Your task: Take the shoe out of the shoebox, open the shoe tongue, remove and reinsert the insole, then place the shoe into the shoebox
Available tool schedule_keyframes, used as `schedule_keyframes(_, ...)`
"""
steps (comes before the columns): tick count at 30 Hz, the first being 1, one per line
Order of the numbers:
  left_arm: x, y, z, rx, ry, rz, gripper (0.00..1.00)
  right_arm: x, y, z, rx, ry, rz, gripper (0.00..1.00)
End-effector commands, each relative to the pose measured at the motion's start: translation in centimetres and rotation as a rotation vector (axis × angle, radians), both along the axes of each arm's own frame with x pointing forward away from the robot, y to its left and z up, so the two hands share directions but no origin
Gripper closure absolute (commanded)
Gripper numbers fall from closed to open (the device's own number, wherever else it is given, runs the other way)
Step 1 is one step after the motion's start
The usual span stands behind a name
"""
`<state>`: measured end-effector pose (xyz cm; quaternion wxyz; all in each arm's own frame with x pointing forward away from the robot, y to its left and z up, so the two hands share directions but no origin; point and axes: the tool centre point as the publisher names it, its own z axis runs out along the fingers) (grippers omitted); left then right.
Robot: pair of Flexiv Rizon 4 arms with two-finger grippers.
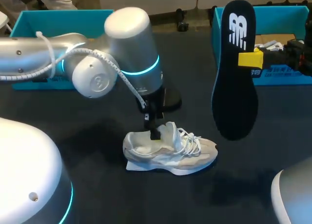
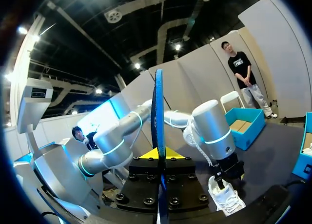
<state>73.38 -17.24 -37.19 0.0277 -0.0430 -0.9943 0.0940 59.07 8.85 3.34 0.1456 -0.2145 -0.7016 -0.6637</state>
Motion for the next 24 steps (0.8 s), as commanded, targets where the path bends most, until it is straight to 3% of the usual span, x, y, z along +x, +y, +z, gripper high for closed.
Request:
schedule_keyframes(1,-0.11,-0.70,-1.08,0.002,0.002,-0.002,0.02,0.30,0.16,0.00,-0.001,0.000,0.004,1.00)
schedule_keyframes(6,-0.55,-0.59,-1.62,0.008,0.003,-0.008,0.09,0.30,0.16,0.00,-0.001,0.000,0.004,1.00)
schedule_keyframes(9,-0.63,-0.62,-1.69,0.007,0.001,-0.011,0.19,0.30,0.16,0.00,-0.001,0.000,0.004,1.00)
schedule_keyframes(10,-0.64,-0.65,-1.75,0.006,0.000,-0.012,0.53,0.30,0.16,0.00,-0.001,0.000,0.004,1.00)
schedule_keyframes(11,-0.64,-0.64,-1.79,0.007,-0.002,-0.013,0.67,0.30,0.16,0.00,-0.001,0.000,0.004,1.00)
schedule_keyframes(12,-0.65,-0.63,-1.81,0.007,-0.002,-0.014,0.88,0.30,0.16,0.00,-0.001,0.000,0.004,1.00)
schedule_keyframes(13,-0.71,-0.61,-1.83,0.007,-0.003,-0.015,1.00,0.30,0.16,0.00,-0.001,0.000,0.004,1.00)
schedule_keyframes(24,-0.93,-0.58,-1.46,0.002,-0.003,-0.052,1.00,0.30,0.16,0.00,-0.001,0.000,0.004,1.00)
